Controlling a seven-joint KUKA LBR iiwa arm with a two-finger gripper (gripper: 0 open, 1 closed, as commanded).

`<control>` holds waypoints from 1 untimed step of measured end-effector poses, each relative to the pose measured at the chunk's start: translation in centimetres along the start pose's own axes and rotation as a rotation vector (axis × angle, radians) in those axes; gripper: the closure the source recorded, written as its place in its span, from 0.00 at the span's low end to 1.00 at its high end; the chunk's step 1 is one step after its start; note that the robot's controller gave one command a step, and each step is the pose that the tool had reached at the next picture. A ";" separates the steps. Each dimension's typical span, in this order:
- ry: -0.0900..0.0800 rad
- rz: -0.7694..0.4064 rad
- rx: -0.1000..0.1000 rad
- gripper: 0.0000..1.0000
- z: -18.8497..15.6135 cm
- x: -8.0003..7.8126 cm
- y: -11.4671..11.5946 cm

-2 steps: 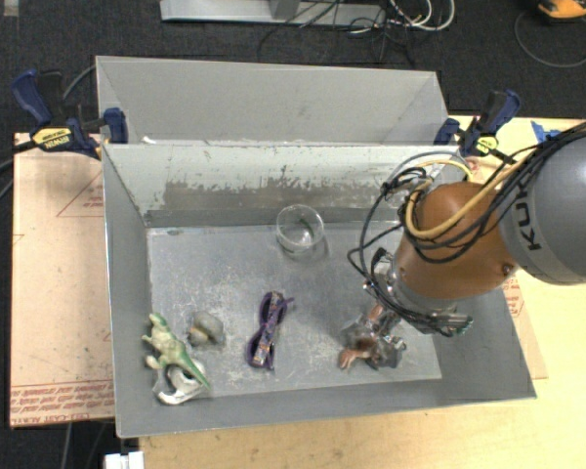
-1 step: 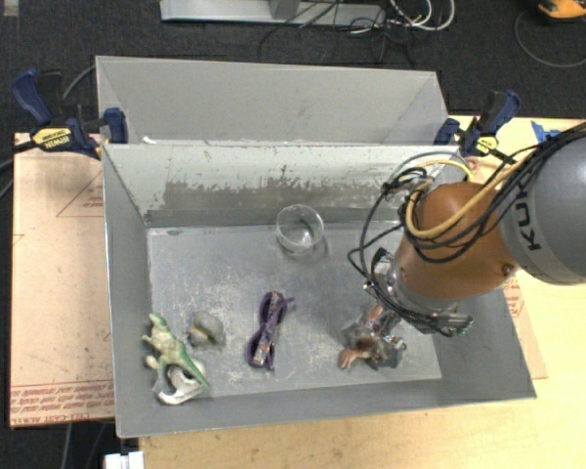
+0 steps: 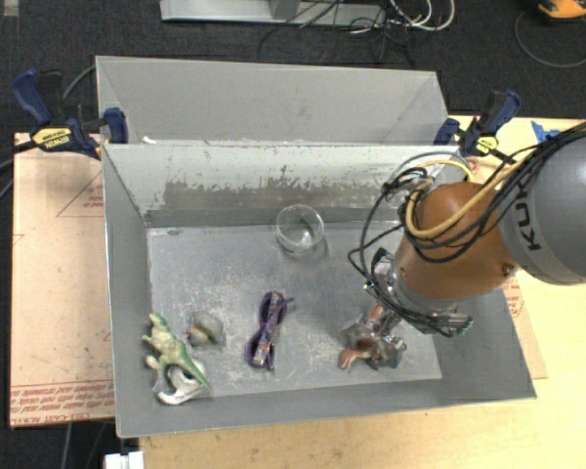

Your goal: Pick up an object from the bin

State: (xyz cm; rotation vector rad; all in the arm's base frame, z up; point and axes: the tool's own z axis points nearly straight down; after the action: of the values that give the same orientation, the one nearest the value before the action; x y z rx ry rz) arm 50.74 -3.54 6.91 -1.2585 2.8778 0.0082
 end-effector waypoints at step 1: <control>0.000 0.000 0.000 1.00 0.0 0.0 0.0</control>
Offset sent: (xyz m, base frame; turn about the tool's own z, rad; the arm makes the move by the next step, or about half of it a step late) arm 0.0000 0.0000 0.0000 0.0000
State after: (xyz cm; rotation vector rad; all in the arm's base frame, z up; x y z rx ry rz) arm 50.74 -3.54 6.90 -1.2584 2.8775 0.0082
